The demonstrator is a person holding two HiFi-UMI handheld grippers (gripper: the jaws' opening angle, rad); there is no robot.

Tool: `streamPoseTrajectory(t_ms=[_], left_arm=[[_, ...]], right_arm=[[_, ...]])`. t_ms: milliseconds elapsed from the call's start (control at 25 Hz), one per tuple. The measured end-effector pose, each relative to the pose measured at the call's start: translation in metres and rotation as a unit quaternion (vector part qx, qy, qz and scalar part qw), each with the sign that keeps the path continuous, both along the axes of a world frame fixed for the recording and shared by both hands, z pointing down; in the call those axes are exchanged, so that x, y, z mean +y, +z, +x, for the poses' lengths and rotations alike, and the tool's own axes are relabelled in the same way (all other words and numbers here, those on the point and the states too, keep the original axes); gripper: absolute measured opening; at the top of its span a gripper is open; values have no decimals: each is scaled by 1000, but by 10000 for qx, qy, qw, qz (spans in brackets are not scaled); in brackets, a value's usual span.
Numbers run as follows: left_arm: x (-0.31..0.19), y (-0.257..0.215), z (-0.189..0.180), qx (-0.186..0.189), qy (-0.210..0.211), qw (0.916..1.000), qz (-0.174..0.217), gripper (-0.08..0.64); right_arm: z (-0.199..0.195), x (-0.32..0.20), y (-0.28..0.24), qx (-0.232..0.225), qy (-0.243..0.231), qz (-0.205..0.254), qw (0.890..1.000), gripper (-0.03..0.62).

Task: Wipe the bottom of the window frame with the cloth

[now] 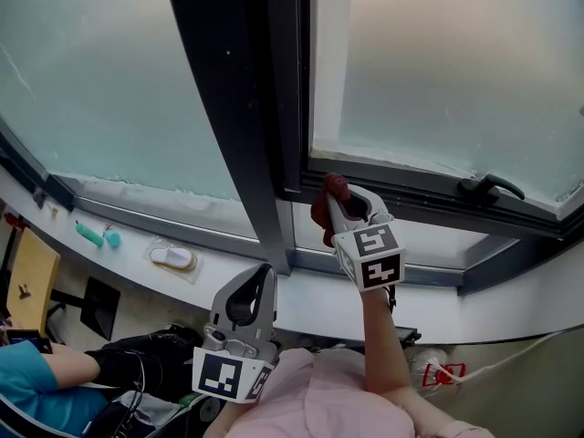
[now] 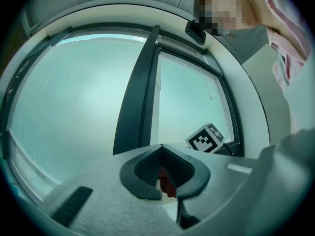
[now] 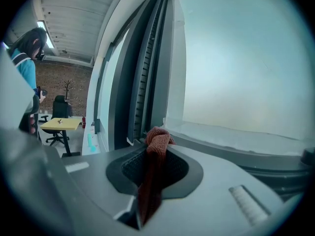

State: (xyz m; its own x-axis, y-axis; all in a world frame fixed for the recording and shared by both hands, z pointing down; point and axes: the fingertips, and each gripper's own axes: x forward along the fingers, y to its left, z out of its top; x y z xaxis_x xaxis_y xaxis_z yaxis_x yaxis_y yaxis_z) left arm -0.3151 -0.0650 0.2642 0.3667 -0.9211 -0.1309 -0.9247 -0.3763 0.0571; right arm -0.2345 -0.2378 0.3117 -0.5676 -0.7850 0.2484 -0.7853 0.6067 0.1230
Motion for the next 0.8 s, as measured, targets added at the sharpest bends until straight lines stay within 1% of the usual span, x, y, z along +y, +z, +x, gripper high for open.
streamPoseTrajectory(t_ms=[360,800], left_arm=[[3,-1,6,2,38,10000,1,0],[6,0,18,-49,195,9998,-10,0]], right_arm=[[18,1,0,-59,156,-5,9999,54],[42,2,0,-147,362,12,9992,54]])
